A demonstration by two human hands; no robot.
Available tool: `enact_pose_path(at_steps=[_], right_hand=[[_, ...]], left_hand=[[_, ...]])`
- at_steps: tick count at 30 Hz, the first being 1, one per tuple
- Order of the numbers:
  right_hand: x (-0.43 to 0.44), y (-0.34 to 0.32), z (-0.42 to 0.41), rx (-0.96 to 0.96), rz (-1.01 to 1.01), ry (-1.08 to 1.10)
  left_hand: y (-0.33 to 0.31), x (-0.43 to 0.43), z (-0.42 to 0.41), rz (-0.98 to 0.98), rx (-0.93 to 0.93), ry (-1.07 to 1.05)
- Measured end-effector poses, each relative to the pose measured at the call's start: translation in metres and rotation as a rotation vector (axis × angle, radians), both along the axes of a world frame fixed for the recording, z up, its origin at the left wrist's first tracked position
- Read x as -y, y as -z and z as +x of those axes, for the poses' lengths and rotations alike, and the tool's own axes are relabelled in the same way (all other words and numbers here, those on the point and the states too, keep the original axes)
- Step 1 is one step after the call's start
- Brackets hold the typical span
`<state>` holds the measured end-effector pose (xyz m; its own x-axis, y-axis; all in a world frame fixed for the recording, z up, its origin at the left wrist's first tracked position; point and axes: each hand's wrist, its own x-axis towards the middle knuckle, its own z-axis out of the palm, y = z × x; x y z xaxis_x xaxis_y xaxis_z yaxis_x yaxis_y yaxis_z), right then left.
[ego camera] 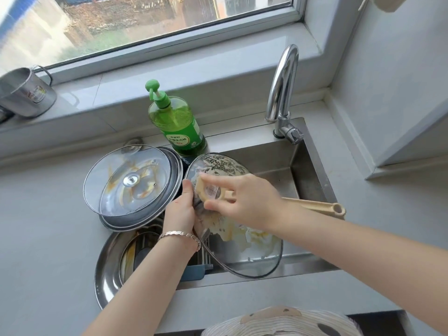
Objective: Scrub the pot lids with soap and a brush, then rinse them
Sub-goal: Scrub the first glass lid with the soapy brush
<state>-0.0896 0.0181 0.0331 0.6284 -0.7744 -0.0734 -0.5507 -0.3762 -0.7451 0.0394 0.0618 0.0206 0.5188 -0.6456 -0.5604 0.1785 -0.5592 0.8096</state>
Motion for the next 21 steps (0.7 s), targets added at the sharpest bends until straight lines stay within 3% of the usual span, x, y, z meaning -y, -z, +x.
enact_pose_path(at_steps=[5, 9, 11, 14, 18, 21], right_hand=[[0.023, 0.008, -0.006, -0.002, 0.052, 0.101], [-0.04, 0.021, -0.012, 0.025, -0.107, -0.133], [-0.019, 0.03, -0.02, -0.048, -0.042, -0.011], [0.002, 0.042, -0.029, -0.002, 0.106, 0.176], [-0.043, 0.037, -0.024, 0.045, 0.033, -0.072], [-0.012, 0.057, -0.033, 0.122, 0.239, 0.283]], left_hand=[[0.003, 0.001, -0.004, 0.018, -0.037, -0.005], [0.01, 0.006, 0.006, 0.072, -0.092, -0.019], [0.01, 0.006, 0.004, 0.086, -0.055, -0.046], [0.003, 0.011, -0.001, 0.057, -0.201, -0.136], [0.004, 0.011, 0.0, 0.017, -0.18, -0.186], [0.003, 0.012, -0.002, -0.024, -0.208, -0.195]])
